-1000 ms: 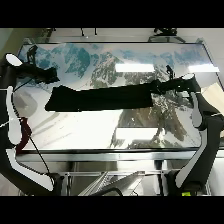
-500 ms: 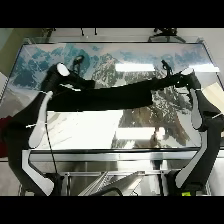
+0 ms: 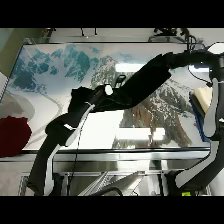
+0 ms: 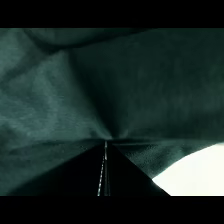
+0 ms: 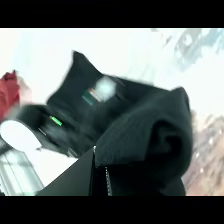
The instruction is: Fold the shirts.
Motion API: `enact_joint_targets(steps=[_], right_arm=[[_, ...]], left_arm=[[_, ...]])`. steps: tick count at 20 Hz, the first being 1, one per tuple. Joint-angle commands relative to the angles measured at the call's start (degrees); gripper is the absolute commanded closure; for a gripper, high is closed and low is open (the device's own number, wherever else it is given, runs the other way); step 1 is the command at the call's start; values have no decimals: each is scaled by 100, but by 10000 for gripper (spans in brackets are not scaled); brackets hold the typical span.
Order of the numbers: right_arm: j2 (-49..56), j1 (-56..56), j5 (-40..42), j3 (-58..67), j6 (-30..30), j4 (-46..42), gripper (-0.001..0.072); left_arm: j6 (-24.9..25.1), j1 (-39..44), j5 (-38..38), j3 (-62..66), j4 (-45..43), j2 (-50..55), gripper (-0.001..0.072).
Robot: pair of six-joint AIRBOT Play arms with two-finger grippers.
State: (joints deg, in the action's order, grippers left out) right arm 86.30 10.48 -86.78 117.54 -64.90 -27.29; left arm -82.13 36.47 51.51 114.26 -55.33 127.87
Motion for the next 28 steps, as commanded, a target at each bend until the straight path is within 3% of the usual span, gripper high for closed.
enact_joint_targets(steps=[1, 5, 12, 17, 22, 23, 24, 25, 26, 28], right_arm=[[-236, 116, -35, 48, -111, 120, 691], [-234, 140, -28, 42, -197, 120, 691], [-229, -562, 313, -44, -435, 90, 691], [-35, -2422, 1860, -138, -634, -793, 691], [970, -4406, 3980, -138, -490, -1259, 684], [1213, -4776, 4492, -138, -297, -1259, 478], [1429, -5095, 4861, -136, -42, -1263, 47], [1517, -5259, 4927, -136, 190, -1272, 45], [1460, -5276, 4776, -136, 205, -1335, 155], [1032, -5023, 4441, -136, -197, -1832, 155]], left_arm=[[-46, 459, -146, 713, 522, 398, 692], [105, 190, -85, 42, 529, -310, 692], [326, -2070, 2256, -55, 553, -2358, 692], [323, -3794, 2922, -55, 568, -3659, 692], [525, -4680, 3403, -57, 562, -4113, 692], [529, -4754, 3451, -57, 573, -4122, 692], [542, -4800, 3497, -57, 599, -4120, 692], [577, -4817, 3552, -57, 597, -4120, 691], [643, -4815, 3556, -57, 597, -4120, 692], [780, -4815, 3558, -57, 597, -4120, 691]])
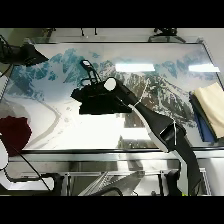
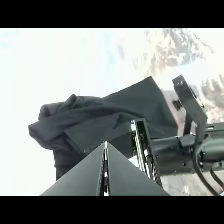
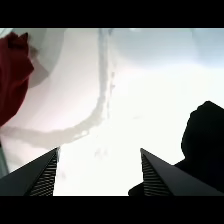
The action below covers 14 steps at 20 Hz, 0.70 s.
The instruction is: Fold the shirts.
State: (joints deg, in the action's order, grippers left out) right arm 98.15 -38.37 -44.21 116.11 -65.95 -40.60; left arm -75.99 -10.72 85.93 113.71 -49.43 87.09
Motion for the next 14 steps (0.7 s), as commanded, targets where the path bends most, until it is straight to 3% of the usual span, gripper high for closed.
enact_joint_targets(steps=[1, 4, 6, 8, 13, 14], right_arm=[[-420, 59, 26, 7, -428, -942, 155], [-1187, 881, -966, 7, -1967, -2839, 155], [-1392, 1617, -2072, 4, -2664, -3407, 154], [-1357, 2367, -2833, -138, -2863, -3285, 153], [-1067, 3324, -3115, -896, -2835, -2986, 147], [-953, 3342, -3119, -984, -2826, -2986, 92]], left_arm=[[197, -98, 111, -2, 4, -42, 692], [291, -98, 90, -2, 0, -42, 692], [308, -98, 96, -2, -2, -39, 692], [308, -96, 118, -2, 2, -42, 692], [302, -96, 114, -2, 0, -42, 692], [297, -92, 111, -2, 2, -42, 692]])
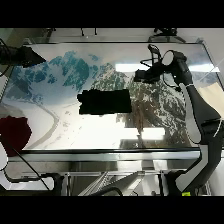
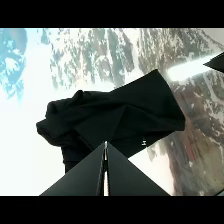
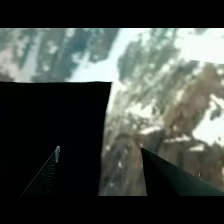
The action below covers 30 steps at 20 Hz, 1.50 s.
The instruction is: Fold the shirts.
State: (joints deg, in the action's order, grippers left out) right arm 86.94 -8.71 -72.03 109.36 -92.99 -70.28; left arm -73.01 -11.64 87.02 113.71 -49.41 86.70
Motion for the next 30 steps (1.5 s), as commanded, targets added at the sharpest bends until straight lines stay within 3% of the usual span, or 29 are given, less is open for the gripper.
enact_joint_targets(steps=[1, 6, 14, 15, 16, 20, 22, 23, 24, 30], right_arm=[[308, 361, -341, -337, 13, 68, 71], [1113, 291, -136, -337, 529, 1674, 72], [1617, 155, -151, -334, 1167, 2894, 82], [1617, 98, -155, -334, 1237, 2964, 173], [1617, 39, -162, -334, 1305, 3023, 212], [1574, -52, -238, -330, 1526, 3342, 210], [1499, 39, -262, -328, 1552, 3344, 198], [1451, 111, -306, -330, 1552, 3344, 125], [1408, 199, -378, -330, 1547, 3346, 3], [1519, 109, -470, -463, 1460, 3344, 3]], left_arm=[[-9, 0, 0, -2, 0, 0, 692], [-59, 7, 2, -2, 2, -2, 692], [-98, 42, -4, -2, 0, 0, 691], [-98, 42, -2, -2, 0, 0, 691], [-98, 42, 2, -2, 0, 0, 692], [-98, 42, 7, -2, -2, 0, 692], [-98, 42, 11, -2, -2, 0, 691], [-98, 42, 9, -2, -2, 0, 692], [-98, 42, 9, -2, -2, 0, 691], [-98, 42, 2, -2, -2, 2, 691]])
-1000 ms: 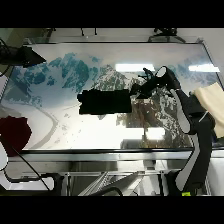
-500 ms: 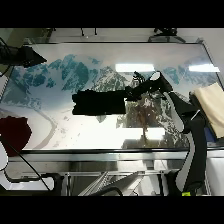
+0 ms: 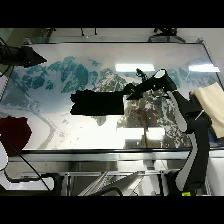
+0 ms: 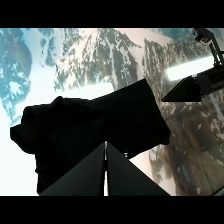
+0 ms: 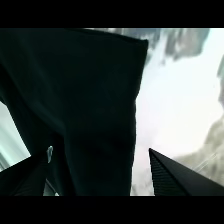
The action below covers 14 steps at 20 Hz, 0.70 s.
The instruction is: Fold the shirts.
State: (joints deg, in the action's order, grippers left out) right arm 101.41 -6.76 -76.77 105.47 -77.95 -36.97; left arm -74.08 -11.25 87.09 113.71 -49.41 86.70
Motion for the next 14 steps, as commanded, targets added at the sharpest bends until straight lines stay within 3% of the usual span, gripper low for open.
enact_joint_targets(steps=[1, 8, 9, 10, 11, 12, 14], right_arm=[[129, -155, 52, -81, -44, 15, 3], [413, -601, 420, -85, 57, 247, 8], [415, -623, 435, -85, 177, 426, 41], [407, -629, 420, -81, 306, 658, 259], [391, -621, 337, -63, 501, 981, 600], [356, -605, 197, -4, 732, 1318, 667], [131, -566, 68, 197, 992, 1659, 690]], left_arm=[[9, 2, -2, -2, -2, 2, 692], [11, 2, -2, -2, -2, 2, 692], [11, 2, -2, -2, -4, 2, 692], [11, 2, 0, -2, -4, 2, 692], [11, 2, 0, -2, -4, 2, 692], [11, 2, 0, -2, -4, 2, 692], [11, 2, 0, -2, -7, 2, 692]])
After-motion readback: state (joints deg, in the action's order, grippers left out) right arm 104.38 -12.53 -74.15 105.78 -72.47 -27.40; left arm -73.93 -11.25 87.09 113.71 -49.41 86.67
